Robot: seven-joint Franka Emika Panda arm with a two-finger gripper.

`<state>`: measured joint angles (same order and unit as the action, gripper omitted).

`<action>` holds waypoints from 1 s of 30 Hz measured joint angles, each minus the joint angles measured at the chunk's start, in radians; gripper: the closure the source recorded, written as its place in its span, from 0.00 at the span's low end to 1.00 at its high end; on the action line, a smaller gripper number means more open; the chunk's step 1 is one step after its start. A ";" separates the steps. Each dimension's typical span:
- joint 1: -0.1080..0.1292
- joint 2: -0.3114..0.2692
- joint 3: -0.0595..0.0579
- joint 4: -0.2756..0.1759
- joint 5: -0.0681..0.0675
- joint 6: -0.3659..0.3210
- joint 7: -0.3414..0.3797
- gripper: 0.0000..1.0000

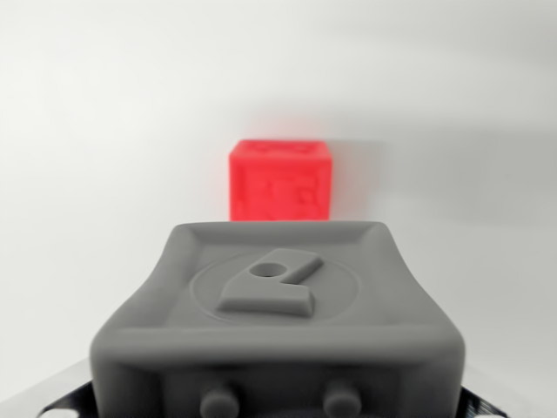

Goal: Destack cube

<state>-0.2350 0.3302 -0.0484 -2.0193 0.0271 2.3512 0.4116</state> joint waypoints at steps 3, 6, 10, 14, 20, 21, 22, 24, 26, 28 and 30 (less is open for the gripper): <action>0.000 -0.015 0.000 0.004 -0.001 -0.018 0.000 1.00; 0.001 -0.028 0.000 0.008 -0.001 -0.034 0.004 1.00; 0.009 -0.029 0.000 0.007 -0.002 -0.035 0.023 1.00; 0.024 -0.025 0.000 0.005 -0.002 -0.034 0.049 1.00; 0.042 -0.025 0.000 0.002 -0.002 -0.032 0.083 1.00; 0.045 -0.025 0.001 0.002 -0.002 -0.031 0.090 1.00; 0.048 -0.024 0.000 0.001 -0.002 -0.030 0.096 1.00; 0.055 -0.023 0.001 0.000 -0.002 -0.029 0.109 1.00; 0.062 -0.022 0.001 0.000 -0.002 -0.027 0.122 1.00; 0.067 -0.021 0.001 -0.001 -0.002 -0.026 0.132 1.00; 0.074 -0.020 0.000 -0.001 -0.002 -0.024 0.145 1.00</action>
<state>-0.1613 0.3104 -0.0479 -2.0208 0.0249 2.3277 0.5568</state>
